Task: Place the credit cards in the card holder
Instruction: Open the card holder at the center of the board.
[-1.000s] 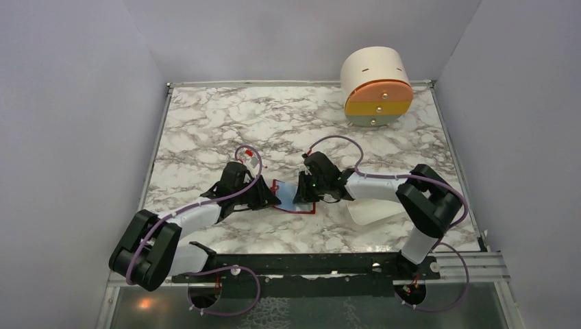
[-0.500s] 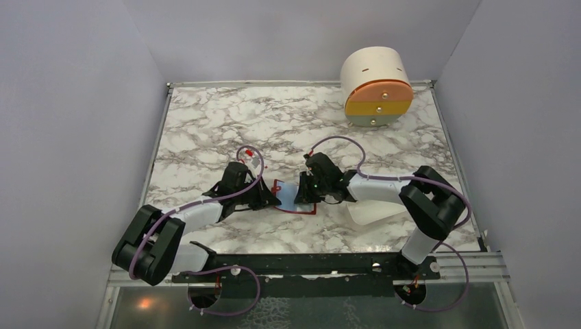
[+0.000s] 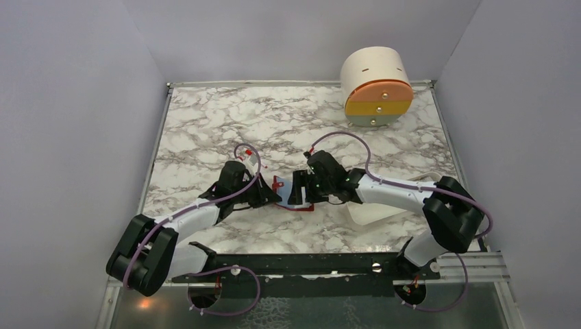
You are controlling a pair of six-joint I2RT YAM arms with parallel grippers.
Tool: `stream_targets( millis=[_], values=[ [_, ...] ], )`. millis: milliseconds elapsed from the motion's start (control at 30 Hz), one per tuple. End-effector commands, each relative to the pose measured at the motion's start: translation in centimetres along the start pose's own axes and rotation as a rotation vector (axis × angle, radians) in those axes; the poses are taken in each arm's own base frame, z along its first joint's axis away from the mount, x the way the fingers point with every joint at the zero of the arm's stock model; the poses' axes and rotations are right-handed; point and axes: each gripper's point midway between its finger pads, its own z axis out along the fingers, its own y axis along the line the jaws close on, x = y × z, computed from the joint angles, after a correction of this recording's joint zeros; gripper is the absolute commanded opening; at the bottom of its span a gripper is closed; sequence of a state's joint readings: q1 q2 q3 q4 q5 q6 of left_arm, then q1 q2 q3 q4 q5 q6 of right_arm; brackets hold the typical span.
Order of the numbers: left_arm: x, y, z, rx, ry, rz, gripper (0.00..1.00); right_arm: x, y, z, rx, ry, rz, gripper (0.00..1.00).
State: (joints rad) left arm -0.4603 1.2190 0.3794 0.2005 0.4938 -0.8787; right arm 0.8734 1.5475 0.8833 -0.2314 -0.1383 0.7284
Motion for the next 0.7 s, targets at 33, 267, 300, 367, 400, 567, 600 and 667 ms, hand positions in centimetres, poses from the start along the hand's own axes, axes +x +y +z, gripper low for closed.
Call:
stream_targets(
  millis=[33, 267, 300, 367, 400, 567, 600, 667],
  values=[
    [-0.7, -2.3, -0.6, 0.067, -0.017, 0.033, 0.0, -0.8, 0.7, 0.6, 0.017, -0.014, -0.009, 0.69],
    [-1.0, -2.2, -0.5, 0.044, -0.015, 0.01, 0.0, -0.4, 1.8, 1.9, 0.023, -0.011, -0.043, 0.78],
    [-1.0, -2.3, -0.5, 0.044, -0.014, 0.008, 0.0, -0.4, 1.6, 2.1, 0.036, -0.01, -0.041, 0.78],
    [-1.0, -2.5, -0.5, 0.048, -0.014, 0.008, 0.0, -0.4, 1.2, 2.4, 0.056, -0.013, -0.038, 0.78],
    [-1.0, -2.5, -0.5, 0.05, -0.014, 0.008, 0.0, -0.5, 1.1, 2.5, 0.062, -0.018, -0.038, 0.77],
    [-0.8, -2.3, -0.6, 0.039, -0.005, 0.014, 0.0, -0.9, 0.3, 2.2, 0.116, -0.041, -0.033, 0.72],
    [-0.6, -2.1, -0.6, 0.032, -0.001, 0.018, 0.0, -1.0, 0.2, 2.1, 0.119, -0.045, -0.032, 0.7],
    [-0.5, -1.8, -0.5, 0.018, 0.004, 0.031, 0.0, -1.1, 0.3, 1.8, 0.115, -0.047, -0.033, 0.69]
  ],
)
